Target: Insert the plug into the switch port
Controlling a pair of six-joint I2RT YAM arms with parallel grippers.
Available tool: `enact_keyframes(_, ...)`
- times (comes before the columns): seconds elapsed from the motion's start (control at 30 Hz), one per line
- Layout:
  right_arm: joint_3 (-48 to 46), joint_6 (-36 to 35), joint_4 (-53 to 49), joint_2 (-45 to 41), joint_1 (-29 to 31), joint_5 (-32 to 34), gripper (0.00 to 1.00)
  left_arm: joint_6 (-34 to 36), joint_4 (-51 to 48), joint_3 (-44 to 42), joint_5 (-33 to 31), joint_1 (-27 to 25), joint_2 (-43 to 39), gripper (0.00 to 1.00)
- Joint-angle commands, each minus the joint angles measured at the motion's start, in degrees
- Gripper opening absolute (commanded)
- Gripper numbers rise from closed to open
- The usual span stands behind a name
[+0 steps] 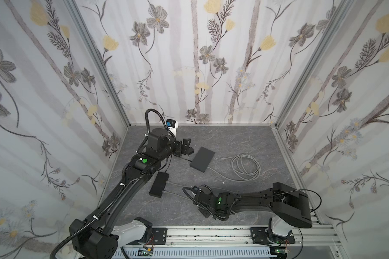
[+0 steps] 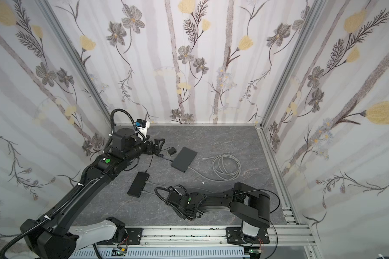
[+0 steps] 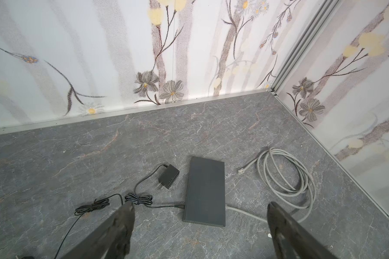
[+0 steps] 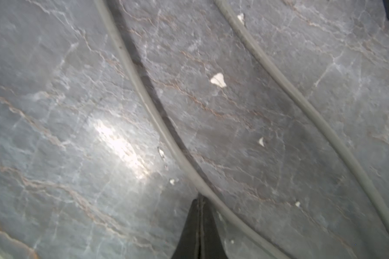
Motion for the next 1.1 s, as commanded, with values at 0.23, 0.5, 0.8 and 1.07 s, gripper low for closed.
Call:
enact_keyframes(0.23, -13.9, 2.2, 8.0, -32.1, -11.0, 6.2, 0.22, 0.3, 1.5, -0.4, -1.8, -0.4, -0.4, 0.95)
enact_keyframes(0.5, -31.0, -6.0, 30.2, -62.6, -41.0, 23.1, 1.0, -0.3, 3.2, -1.8, -2.5, -0.7, -1.8, 1.0)
enact_keyframes(0.8, -52.1, -29.6, 74.4, -59.3, -52.9, 15.9, 1.0, 1.7, 5.7, -4.2, -5.0, -0.8, -3.2, 1.0)
enact_keyframes(1.07, -52.8, -32.3, 108.7, -29.5, -57.7, 11.9, 1.0, 8.4, 14.3, -11.3, -6.2, -1.2, -6.9, 1.0)
